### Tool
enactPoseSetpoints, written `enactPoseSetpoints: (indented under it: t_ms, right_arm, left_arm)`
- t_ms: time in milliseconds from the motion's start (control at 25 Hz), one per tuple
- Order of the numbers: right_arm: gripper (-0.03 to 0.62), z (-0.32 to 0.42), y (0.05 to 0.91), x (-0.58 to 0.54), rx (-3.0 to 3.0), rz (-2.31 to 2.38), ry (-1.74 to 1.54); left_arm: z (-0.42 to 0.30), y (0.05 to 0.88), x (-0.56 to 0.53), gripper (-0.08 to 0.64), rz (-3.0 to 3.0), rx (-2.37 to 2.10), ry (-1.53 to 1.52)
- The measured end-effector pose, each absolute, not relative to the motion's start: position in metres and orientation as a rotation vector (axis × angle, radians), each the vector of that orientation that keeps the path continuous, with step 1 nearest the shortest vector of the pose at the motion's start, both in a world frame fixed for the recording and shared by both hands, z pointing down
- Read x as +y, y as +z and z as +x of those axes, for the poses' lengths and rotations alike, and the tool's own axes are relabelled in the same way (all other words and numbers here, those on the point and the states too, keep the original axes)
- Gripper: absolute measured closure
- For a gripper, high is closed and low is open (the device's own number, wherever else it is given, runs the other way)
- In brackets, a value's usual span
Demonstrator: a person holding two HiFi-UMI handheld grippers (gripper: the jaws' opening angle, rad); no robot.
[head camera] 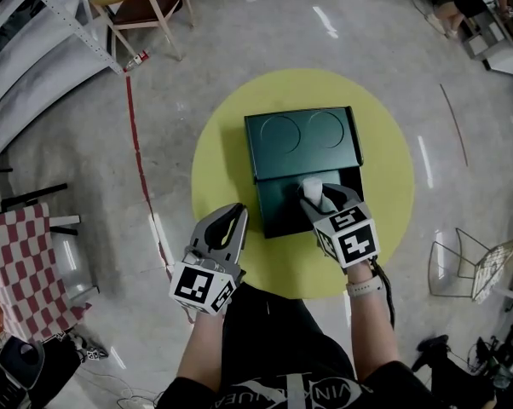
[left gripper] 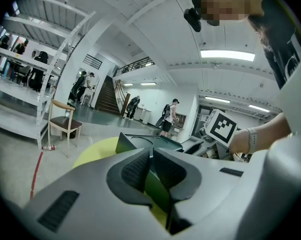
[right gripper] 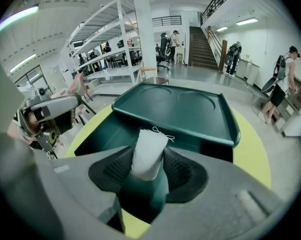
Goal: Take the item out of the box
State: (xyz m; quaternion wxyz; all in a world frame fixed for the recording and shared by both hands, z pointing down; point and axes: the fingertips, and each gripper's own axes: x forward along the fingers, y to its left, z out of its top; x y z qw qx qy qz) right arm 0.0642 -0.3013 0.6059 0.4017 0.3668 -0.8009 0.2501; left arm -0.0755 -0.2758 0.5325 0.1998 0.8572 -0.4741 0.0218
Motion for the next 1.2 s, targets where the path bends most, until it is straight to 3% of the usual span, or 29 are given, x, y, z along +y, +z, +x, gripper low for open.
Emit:
enactPoseSetpoints:
  t_ms: [1200]
  right_arm:
    - [0.397, 0.067, 0.513, -0.283, -2.342, 1.112, 0.483]
  left_arm:
    - [-0.063, 0.494, -0.248, 0.535, 2.455, -1.321, 0.038]
